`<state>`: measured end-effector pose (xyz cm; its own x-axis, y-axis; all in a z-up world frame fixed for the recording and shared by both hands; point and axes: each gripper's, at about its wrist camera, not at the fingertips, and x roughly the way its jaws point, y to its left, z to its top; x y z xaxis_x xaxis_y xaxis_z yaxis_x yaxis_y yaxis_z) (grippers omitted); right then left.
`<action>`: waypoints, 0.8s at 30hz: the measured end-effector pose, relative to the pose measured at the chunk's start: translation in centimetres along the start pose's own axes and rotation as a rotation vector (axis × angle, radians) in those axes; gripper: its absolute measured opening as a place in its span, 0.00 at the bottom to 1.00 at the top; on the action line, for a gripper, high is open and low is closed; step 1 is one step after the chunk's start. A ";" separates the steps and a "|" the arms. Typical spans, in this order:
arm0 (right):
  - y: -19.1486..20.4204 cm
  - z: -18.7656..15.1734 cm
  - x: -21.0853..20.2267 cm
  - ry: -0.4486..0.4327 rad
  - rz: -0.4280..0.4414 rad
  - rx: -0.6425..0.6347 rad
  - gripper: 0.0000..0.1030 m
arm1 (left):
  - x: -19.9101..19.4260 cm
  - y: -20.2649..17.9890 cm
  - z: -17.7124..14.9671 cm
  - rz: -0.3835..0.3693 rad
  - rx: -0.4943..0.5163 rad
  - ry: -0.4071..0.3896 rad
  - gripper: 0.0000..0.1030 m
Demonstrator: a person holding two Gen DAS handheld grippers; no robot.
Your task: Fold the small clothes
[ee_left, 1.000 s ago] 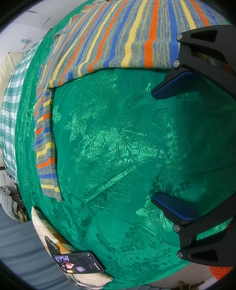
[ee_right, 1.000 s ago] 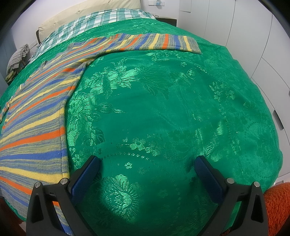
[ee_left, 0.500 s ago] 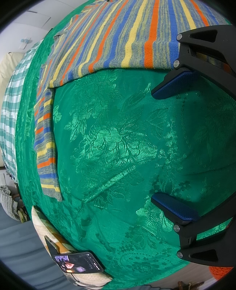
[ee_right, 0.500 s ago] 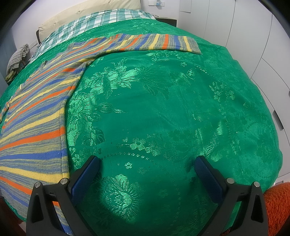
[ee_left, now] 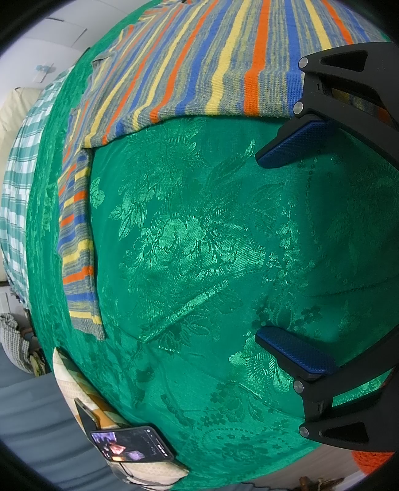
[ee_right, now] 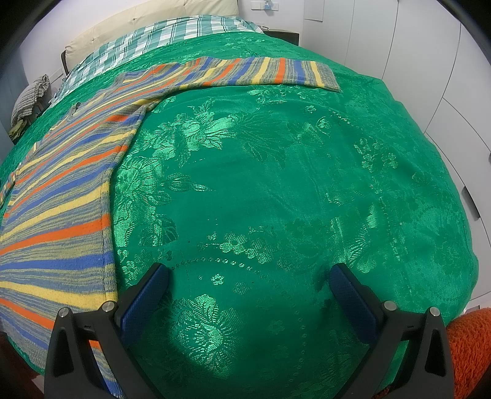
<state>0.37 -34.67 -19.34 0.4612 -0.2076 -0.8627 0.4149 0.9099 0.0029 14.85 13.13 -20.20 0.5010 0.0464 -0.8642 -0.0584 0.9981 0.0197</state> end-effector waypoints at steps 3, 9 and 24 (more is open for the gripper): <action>0.0 0.0 0.0 0.000 0.000 0.000 1.00 | 0.0 0.0 0.0 0.000 -0.001 0.000 1.00; 0.0 0.0 0.0 -0.001 0.000 0.000 1.00 | 0.0 0.0 0.0 -0.002 -0.002 0.002 1.00; -10.9 12.4 -4.3 -0.204 0.321 0.248 0.97 | -5.5 0.4 1.0 -0.091 -0.030 -0.190 1.00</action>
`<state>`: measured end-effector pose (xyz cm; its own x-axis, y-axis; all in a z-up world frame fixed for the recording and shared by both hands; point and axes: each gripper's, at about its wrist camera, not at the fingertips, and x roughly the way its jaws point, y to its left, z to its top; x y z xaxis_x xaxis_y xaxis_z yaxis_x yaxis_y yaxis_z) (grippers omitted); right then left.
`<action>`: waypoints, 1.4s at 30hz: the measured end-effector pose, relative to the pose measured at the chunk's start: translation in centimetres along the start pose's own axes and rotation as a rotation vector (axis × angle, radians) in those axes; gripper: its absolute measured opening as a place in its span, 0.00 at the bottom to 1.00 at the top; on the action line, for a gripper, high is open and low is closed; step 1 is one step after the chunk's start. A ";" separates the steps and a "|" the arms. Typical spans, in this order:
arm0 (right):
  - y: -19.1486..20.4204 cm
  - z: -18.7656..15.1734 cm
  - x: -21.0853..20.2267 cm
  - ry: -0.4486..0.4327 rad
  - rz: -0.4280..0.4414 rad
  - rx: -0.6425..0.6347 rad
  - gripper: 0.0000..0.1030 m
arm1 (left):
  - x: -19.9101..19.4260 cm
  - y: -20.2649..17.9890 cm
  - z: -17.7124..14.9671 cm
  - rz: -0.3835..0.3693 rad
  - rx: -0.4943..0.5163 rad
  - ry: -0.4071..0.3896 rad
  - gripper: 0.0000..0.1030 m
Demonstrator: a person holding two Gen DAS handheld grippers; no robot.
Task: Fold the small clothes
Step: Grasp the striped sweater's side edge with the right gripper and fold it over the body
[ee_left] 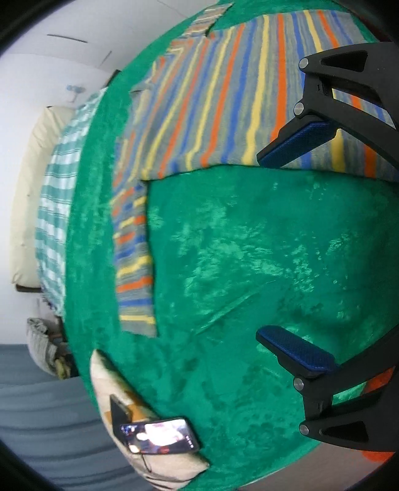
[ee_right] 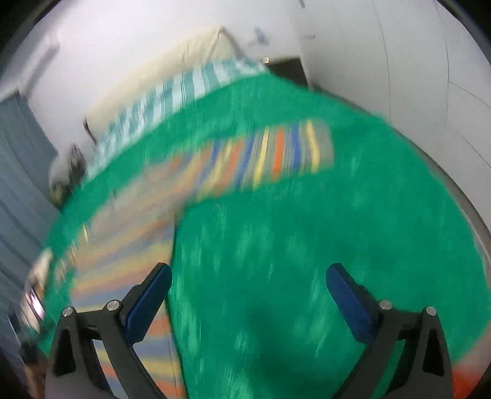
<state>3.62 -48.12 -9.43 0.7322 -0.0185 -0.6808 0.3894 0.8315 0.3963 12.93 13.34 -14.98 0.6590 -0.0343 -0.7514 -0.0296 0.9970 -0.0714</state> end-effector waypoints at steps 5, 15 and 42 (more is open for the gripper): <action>-7.2 9.4 6.1 0.088 0.024 0.178 0.75 | 0.8 0.4 0.3 0.028 -0.035 0.008 1.00; -9.7 12.0 16.7 0.257 -0.087 0.229 0.48 | 2.2 0.1 -0.4 0.073 -0.007 0.061 1.00; 29.1 7.3 17.9 0.291 0.522 -0.142 0.56 | 3.0 1.6 -0.6 0.083 -0.051 0.112 1.00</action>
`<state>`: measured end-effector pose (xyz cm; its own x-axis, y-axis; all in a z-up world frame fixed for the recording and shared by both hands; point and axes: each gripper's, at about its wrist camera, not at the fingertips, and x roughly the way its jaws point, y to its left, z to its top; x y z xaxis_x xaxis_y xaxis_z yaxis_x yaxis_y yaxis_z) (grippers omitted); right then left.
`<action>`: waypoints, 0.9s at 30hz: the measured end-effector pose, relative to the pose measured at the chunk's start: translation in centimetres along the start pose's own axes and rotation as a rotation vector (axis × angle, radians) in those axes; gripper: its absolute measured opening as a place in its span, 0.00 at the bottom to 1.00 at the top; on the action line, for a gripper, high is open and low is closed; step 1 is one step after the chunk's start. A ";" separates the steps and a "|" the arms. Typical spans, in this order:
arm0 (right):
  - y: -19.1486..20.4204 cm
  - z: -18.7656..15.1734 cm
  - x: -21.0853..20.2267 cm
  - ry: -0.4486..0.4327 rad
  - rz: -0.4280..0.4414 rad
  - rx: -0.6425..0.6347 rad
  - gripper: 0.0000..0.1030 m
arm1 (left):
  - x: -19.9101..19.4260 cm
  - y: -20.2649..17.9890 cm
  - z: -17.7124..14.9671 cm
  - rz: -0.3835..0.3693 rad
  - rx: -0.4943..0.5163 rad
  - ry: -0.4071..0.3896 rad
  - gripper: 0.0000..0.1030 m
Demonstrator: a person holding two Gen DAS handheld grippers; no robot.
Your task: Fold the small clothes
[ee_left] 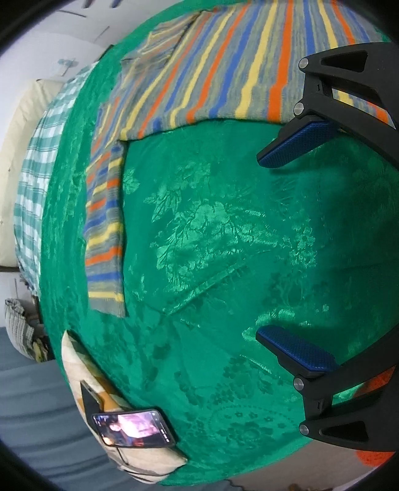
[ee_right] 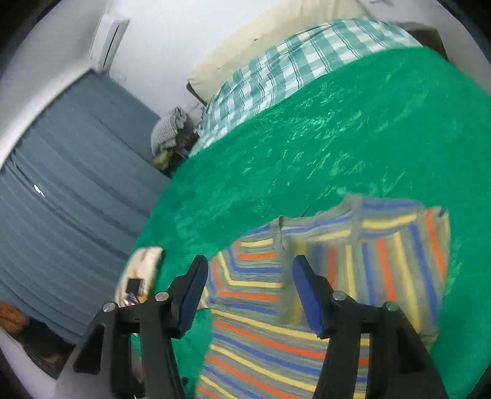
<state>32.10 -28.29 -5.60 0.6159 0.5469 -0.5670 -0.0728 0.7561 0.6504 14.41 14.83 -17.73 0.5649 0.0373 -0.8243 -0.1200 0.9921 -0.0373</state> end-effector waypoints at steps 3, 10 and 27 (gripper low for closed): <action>-2.2 -1.5 -2.2 -0.008 -0.087 -0.002 0.57 | -0.1 0.1 0.3 -0.023 -0.008 -0.005 1.00; -9.3 -9.4 -7.0 0.039 -0.422 -0.098 0.57 | 0.3 -1.2 0.4 -0.037 0.028 -0.010 1.00; -14.4 -23.6 -10.7 -0.056 -0.758 -0.167 0.90 | 2.6 -2.1 -0.7 0.009 0.045 0.033 1.00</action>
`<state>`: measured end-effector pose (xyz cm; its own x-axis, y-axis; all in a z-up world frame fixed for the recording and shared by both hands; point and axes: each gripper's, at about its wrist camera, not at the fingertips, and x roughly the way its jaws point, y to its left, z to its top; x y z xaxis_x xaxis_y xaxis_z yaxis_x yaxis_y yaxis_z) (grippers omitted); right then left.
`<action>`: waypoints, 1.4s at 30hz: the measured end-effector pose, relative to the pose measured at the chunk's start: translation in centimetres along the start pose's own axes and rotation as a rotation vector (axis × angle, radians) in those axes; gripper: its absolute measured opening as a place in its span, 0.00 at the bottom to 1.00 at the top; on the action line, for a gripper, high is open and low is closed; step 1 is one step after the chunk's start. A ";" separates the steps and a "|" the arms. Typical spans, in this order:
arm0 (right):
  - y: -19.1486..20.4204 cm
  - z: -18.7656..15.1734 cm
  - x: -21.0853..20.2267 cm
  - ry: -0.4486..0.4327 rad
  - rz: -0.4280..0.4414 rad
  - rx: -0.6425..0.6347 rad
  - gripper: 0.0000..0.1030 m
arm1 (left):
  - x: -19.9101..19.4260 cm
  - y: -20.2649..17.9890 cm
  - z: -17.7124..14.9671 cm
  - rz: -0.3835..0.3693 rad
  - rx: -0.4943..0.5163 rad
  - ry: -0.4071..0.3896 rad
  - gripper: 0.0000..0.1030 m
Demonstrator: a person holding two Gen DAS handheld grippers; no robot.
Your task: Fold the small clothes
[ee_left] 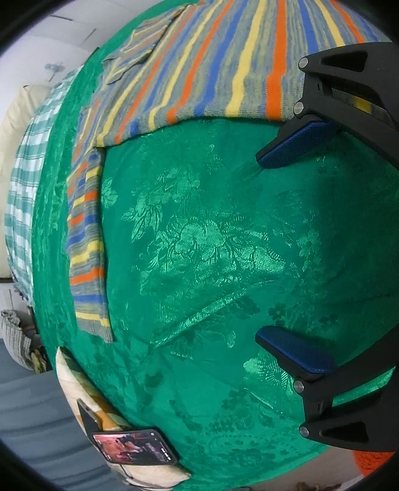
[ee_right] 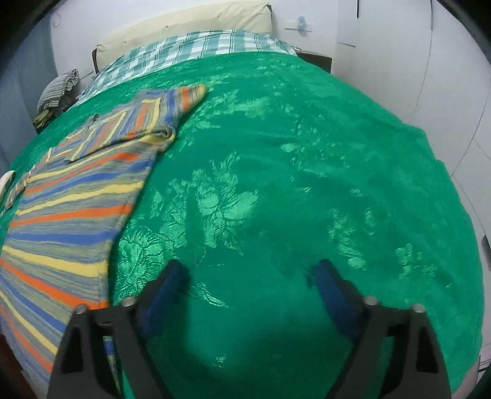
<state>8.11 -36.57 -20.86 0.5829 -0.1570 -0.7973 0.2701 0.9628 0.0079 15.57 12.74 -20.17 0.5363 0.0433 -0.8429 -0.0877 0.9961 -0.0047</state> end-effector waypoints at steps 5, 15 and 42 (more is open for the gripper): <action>-0.2 -0.6 0.5 -0.032 -0.003 -0.002 0.98 | 0.2 0.2 0.1 -0.006 -0.001 0.007 1.00; 0.3 -0.9 0.8 -0.045 -0.006 -0.010 1.00 | 0.4 0.0 0.2 0.003 0.017 0.013 1.00; 0.2 -1.0 0.8 -0.045 -0.006 -0.011 1.00 | 0.6 0.0 0.3 0.007 0.031 0.026 1.00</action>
<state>7.89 -36.24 -22.06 0.6149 -0.1727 -0.7694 0.2659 0.9640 -0.0038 16.16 12.78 -20.50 0.5139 0.0490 -0.8564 -0.0658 0.9977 0.0177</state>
